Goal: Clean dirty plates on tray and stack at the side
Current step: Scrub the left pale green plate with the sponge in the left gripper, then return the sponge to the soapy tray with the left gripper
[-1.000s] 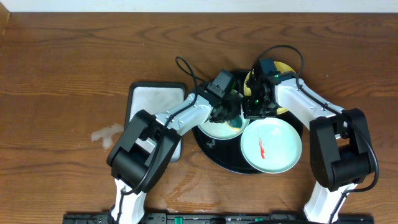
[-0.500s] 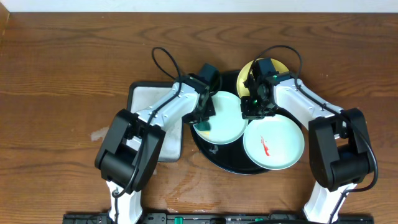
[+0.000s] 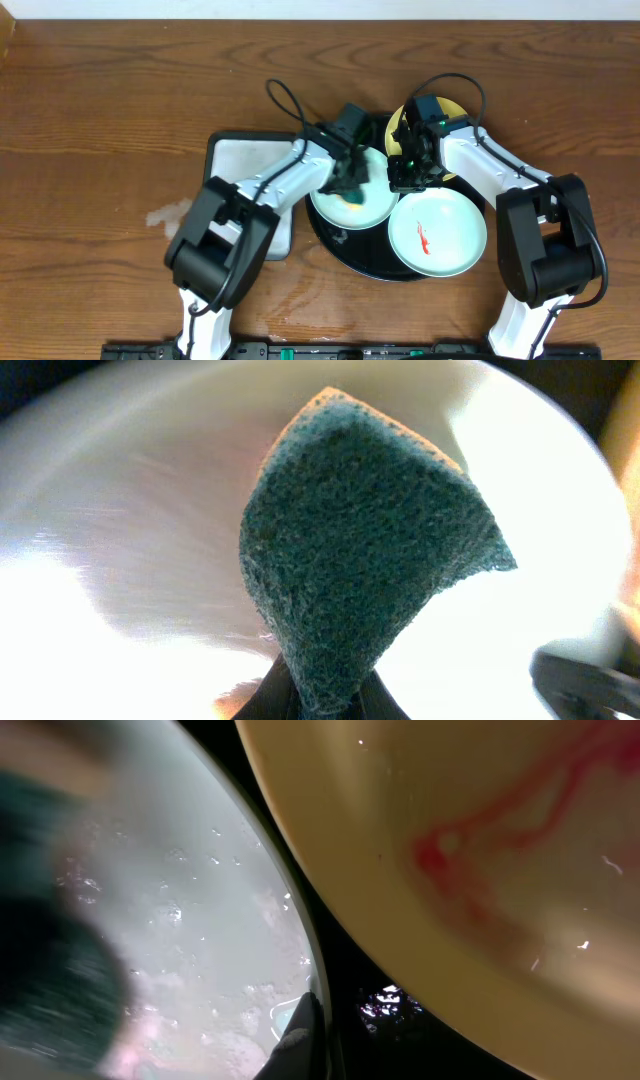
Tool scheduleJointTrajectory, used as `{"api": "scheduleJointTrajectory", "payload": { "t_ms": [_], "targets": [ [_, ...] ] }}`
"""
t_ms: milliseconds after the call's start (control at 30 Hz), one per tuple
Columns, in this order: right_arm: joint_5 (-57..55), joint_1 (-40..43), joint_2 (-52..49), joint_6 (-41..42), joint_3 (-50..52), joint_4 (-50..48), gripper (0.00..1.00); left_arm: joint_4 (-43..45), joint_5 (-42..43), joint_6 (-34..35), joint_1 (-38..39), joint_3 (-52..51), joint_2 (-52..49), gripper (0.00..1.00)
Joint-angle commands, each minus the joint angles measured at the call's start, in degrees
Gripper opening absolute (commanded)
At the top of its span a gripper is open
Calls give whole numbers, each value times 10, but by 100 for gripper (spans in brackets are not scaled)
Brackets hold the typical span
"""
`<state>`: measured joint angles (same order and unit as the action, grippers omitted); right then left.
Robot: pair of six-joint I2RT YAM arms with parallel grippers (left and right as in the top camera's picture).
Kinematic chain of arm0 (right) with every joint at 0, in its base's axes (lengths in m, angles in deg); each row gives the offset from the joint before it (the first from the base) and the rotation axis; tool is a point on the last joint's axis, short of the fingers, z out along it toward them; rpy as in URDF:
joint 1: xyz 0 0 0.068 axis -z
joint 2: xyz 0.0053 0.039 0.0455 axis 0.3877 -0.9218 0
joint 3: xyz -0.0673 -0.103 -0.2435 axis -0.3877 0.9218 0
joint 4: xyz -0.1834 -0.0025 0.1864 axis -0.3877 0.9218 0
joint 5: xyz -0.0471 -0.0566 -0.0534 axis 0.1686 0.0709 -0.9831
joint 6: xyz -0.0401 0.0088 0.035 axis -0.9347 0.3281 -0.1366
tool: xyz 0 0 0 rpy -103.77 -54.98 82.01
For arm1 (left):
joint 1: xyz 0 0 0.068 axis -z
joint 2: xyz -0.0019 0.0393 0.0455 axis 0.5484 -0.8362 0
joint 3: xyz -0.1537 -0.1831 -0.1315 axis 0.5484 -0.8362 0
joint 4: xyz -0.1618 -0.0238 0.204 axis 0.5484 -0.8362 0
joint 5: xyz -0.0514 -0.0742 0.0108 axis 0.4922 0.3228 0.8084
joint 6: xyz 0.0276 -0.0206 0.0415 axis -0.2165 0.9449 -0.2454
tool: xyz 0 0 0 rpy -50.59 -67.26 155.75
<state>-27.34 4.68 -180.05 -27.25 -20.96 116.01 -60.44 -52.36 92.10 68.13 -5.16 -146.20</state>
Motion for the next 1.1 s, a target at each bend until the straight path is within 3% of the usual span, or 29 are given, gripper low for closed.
{"api": "scheduleJointTrajectory", "payload": {
  "t_ms": [0,333,433,567,733,1067],
  "targets": [
    [-23,1,-7,-8,4,5,1,19,111,16,39,-10,-46,7],
    [-23,1,-7,-7,4,7,1,-7,96,1,35,-10,-47,7],
    [-23,1,-7,-7,4,10,1,-61,44,-13,2,-7,-33,7],
    [-23,1,-7,-7,4,12,1,-131,-89,-21,-24,-4,7,7],
    [-23,1,-7,-8,4,12,1,-151,-209,-30,-19,-4,83,7],
    [-34,10,8,-17,2,1,1,-185,-151,-41,-41,-4,276,7]
  ]
}}
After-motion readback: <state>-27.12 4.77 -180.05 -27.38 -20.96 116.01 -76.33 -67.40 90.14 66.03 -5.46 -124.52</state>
